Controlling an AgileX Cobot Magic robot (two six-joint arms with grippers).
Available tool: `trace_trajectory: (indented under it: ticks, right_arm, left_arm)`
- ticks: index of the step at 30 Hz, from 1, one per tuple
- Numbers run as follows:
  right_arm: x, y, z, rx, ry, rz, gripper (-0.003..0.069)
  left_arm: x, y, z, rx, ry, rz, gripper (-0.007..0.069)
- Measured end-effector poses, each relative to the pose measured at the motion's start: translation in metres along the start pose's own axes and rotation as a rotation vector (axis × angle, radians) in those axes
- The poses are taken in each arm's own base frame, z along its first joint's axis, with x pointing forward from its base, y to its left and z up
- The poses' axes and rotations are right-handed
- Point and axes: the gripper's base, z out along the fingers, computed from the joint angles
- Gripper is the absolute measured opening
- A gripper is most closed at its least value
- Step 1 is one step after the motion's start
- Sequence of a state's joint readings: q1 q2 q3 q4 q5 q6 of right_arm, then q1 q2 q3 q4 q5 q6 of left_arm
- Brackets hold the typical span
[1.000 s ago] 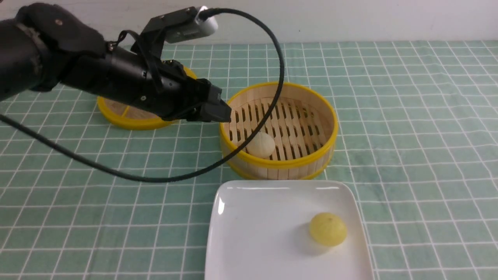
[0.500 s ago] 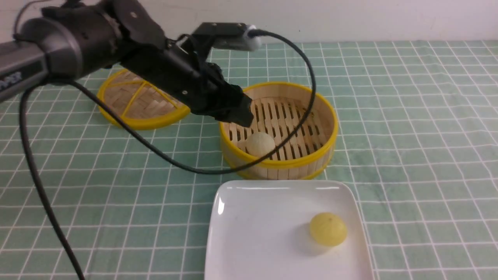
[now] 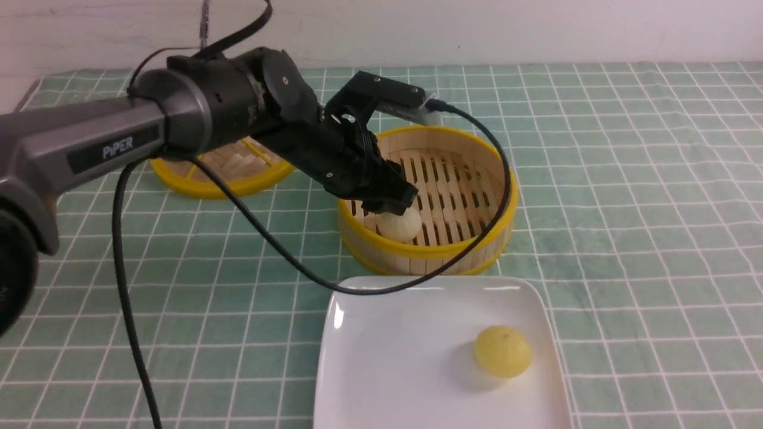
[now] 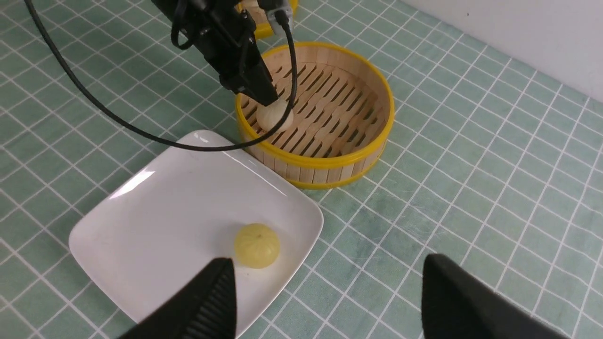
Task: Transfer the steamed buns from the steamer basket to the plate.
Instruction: Use the left arm to grab the steamed stuffed bun that is closest to it, then use the left arm to put the steamed stuffed bun into the plate
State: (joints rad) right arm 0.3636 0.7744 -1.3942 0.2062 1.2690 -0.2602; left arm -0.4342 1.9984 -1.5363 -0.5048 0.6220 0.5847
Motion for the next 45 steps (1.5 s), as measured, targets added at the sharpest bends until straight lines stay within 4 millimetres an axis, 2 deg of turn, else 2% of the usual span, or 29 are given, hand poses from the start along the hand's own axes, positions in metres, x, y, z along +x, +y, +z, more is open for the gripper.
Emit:
trace_trajectory:
  ticks: [4,13,18,19,22,26,30,32,33,34,35,38,39,43,45]
  right_arm:
    - [0.000,0.001,0.000,-0.006,-0.002,0.003,0.0517]
    - [0.000,0.001,0.000,-0.009,-0.002,0.005,0.0517]
    - [0.000,0.002,0.000,-0.020,-0.005,0.009,0.0517]
    - [-0.001,0.002,0.000,-0.024,-0.006,0.010,0.0517]
    - [-0.001,0.003,0.000,-0.030,-0.008,0.012,0.0517]
    - [-0.001,0.003,0.000,-0.033,-0.009,0.013,0.0517]
    - [-0.001,0.003,0.000,-0.033,-0.009,0.013,0.0517]
    - [-0.001,0.003,0.000,-0.033,-0.009,0.013,0.0517]
    - [-0.001,0.003,0.000,-0.033,-0.009,0.013,0.0517]
    - [-0.001,0.003,0.000,-0.033,-0.009,0.013,0.0517]
    - [-0.001,0.003,0.000,-0.033,-0.009,0.013,0.0517]
    - [-0.001,0.003,0.000,-0.033,-0.009,0.013,0.0517]
    - [-0.001,0.003,0.000,-0.033,-0.009,0.013,0.0517]
    - [-0.001,0.003,0.000,-0.033,-0.009,0.013,0.0517]
    - [-0.001,0.003,0.000,-0.033,-0.009,0.013,0.0517]
  left_arm:
    - [0.003,0.004,0.013,-0.012,-0.004,-0.016,0.0346]
    - [0.006,0.006,0.020,-0.007,0.001,-0.032,0.0342]
    - [0.007,0.006,0.023,-0.005,0.006,-0.035,0.0227]
    - [0.008,0.007,0.025,-0.006,0.008,-0.037,0.0145]
    - [0.007,0.007,0.025,-0.007,0.001,-0.041,0.0043]
    - [0.005,0.006,0.021,-0.006,-0.007,-0.039,0.0028]
    - [-0.005,0.000,-0.003,-0.003,-0.039,-0.018,0.0027]
    - [-0.012,-0.005,-0.023,-0.004,-0.064,0.005,0.0027]
    - [-0.019,-0.012,-0.047,-0.005,-0.088,0.034,0.0027]
    - [-0.020,-0.012,-0.050,-0.006,-0.090,0.039,0.0027]
    - [-0.025,-0.020,-0.078,-0.008,-0.113,0.075,0.0027]
    - [-0.027,-0.035,-0.126,-0.003,-0.117,0.101,0.0027]
    - [-0.027,-0.036,-0.129,-0.003,-0.117,0.102,0.0027]
    - [-0.020,-0.049,-0.177,-0.020,-0.100,0.078,0.0027]
    - [-0.018,-0.052,-0.186,-0.018,-0.090,0.060,0.0027]
